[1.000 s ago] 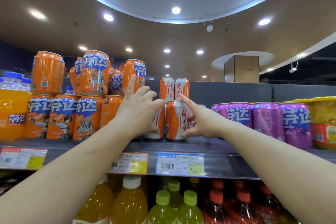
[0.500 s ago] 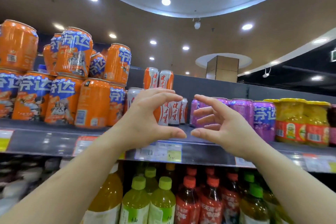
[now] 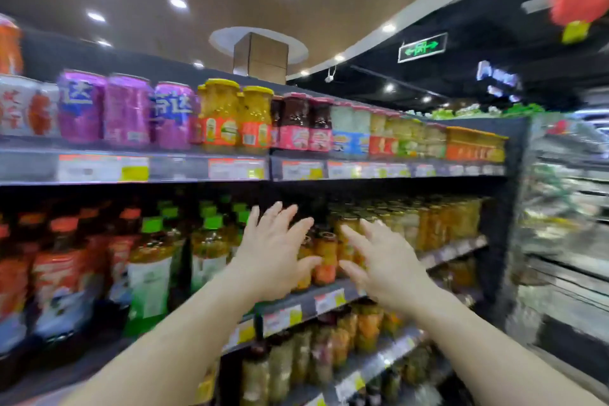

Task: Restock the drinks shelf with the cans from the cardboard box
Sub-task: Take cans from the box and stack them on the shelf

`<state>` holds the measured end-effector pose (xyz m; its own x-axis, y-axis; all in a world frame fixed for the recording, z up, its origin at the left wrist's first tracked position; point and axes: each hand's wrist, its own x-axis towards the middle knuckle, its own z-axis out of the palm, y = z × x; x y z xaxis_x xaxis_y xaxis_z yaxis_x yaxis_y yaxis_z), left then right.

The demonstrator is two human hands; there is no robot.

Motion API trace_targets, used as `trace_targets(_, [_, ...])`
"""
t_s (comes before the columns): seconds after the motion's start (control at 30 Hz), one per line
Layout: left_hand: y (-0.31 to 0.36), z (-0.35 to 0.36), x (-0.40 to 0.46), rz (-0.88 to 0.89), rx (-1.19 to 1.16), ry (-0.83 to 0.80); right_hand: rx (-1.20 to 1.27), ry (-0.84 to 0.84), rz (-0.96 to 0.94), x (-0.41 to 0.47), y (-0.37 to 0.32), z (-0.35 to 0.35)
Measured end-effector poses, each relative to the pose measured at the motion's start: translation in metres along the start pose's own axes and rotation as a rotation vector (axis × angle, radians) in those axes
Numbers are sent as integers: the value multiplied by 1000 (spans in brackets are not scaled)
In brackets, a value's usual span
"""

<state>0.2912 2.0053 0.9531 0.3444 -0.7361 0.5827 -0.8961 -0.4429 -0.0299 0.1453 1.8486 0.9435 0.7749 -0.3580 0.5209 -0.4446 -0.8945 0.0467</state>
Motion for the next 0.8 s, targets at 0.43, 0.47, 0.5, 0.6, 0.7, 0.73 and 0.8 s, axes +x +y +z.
trace_targets(0.43, [325,242,118,274,-212,-225,-79,-278,495,-142,325,77])
trace_targets(0.47, [343,258,128,288,-231,-240,-72,-292,526,-146,347,84])
trace_targets(0.5, [360,276,138,304,-250,-249,-68,-298,554,-149,369,92])
trace_targets(0.6, [408,329,172,344,-296,-250,-101,-297,621,-150,434,116])
trace_targets(0.7, [454,378,212,356,-340,-275,-67,-290,717,-146,497,141])
trace_targets(0.73, [469,393,227,352,-353,-278,-63,-287,743,-144,518,148])
trace_targets(0.8, [494,420,251,368,-371,-303,-62,-301,780,-142,558,162])
